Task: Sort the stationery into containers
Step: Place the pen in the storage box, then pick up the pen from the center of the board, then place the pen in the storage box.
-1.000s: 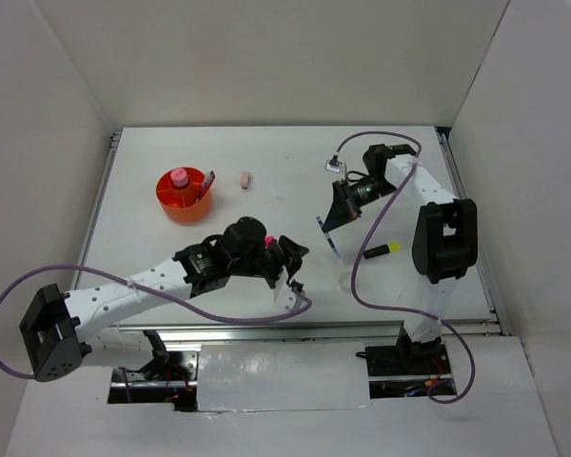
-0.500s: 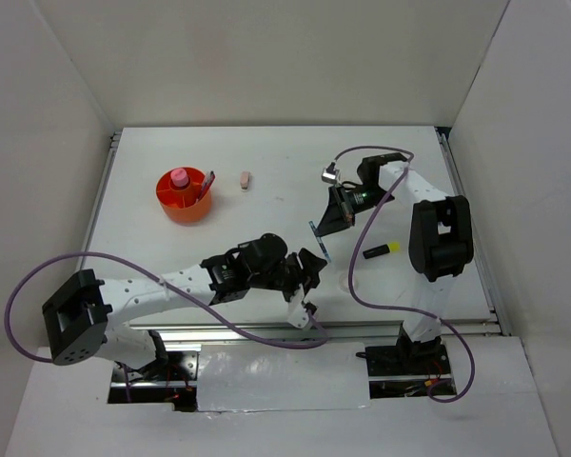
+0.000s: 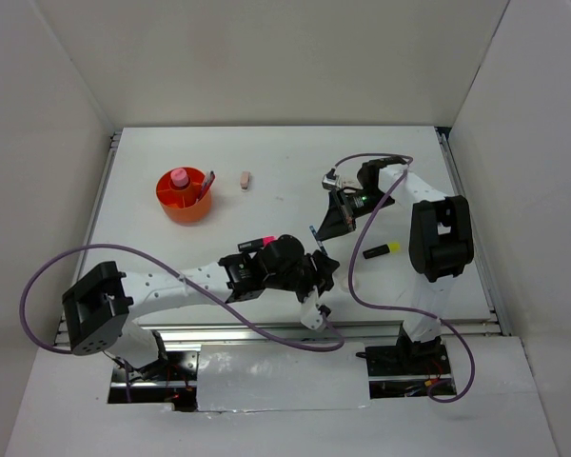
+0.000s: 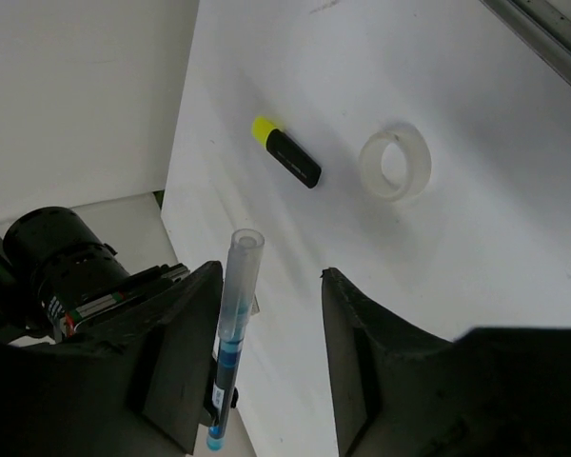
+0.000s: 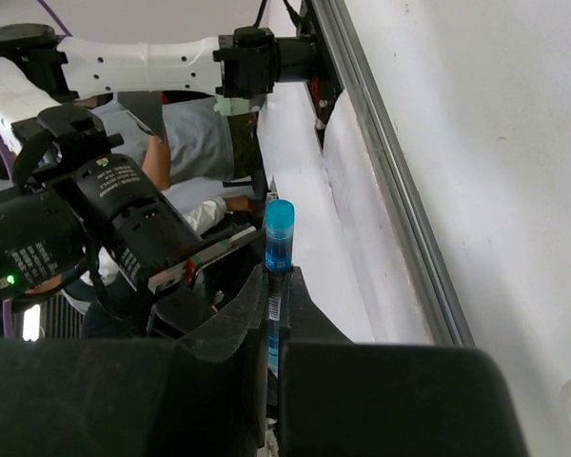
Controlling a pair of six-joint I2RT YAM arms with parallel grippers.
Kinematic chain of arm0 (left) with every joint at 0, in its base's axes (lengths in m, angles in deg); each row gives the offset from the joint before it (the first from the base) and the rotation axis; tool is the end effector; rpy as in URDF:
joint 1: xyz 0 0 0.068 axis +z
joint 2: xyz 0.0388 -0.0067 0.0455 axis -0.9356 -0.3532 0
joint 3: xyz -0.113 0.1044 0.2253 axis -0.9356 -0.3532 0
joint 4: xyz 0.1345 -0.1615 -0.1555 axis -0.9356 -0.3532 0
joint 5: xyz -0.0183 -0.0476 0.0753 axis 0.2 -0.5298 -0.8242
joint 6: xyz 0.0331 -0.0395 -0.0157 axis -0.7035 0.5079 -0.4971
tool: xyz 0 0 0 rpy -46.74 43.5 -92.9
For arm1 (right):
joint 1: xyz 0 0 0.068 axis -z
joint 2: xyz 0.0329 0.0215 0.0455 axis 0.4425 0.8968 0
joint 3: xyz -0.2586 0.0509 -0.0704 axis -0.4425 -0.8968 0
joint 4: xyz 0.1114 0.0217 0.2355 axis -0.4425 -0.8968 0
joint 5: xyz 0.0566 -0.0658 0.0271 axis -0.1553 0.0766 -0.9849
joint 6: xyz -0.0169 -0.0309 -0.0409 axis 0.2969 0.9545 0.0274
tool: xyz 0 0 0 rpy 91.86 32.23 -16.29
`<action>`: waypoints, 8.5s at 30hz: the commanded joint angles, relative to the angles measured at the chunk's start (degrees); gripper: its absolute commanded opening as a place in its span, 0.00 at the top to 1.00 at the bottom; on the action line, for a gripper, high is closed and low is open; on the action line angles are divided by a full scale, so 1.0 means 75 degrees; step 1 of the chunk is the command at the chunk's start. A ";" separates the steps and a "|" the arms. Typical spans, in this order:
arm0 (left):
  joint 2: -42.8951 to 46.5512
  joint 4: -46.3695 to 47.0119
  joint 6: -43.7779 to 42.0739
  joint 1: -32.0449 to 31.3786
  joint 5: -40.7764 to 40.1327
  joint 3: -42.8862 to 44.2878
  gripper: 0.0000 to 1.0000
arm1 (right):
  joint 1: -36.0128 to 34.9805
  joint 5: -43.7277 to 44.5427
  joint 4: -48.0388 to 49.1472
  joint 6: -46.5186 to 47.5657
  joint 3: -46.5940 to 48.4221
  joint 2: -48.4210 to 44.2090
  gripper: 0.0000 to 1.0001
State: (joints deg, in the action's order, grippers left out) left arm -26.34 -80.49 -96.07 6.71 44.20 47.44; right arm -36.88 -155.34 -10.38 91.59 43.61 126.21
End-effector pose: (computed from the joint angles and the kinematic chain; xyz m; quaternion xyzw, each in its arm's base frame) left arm 0.1461 -0.3028 0.2573 0.8086 0.2214 -0.0477 0.5430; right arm 0.3278 0.0962 0.2197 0.1701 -0.7757 -0.6075 0.0192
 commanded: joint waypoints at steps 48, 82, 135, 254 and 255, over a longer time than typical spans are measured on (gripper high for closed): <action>-0.0888 -0.0109 0.8221 0.7539 0.2597 0.3064 1.00 | 0.3454 0.1455 0.0250 0.0270 0.0740 -0.0890 0.26; -0.1356 0.0547 0.7588 0.8324 0.2620 0.1939 0.82 | 0.3454 0.1677 0.0296 0.0481 0.0471 -0.0890 0.26; -0.5305 -0.7023 0.5900 0.3965 -0.0521 0.5888 0.41 | 0.3161 0.2697 0.1035 0.0259 -0.0104 -0.1218 0.26; -0.1052 -0.0752 0.9205 0.9321 0.4482 0.4024 0.47 | 0.2822 0.8203 0.1677 0.3152 -0.0654 -0.1734 0.23; -0.0959 -0.0753 0.9263 0.9274 0.4553 0.3908 0.47 | 0.2775 0.8379 0.1819 0.3269 -0.0689 -0.1664 0.23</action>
State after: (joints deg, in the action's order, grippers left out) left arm -36.79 -76.67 -22.20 76.98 71.35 75.09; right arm -14.78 -102.29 -1.31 108.27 39.83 114.65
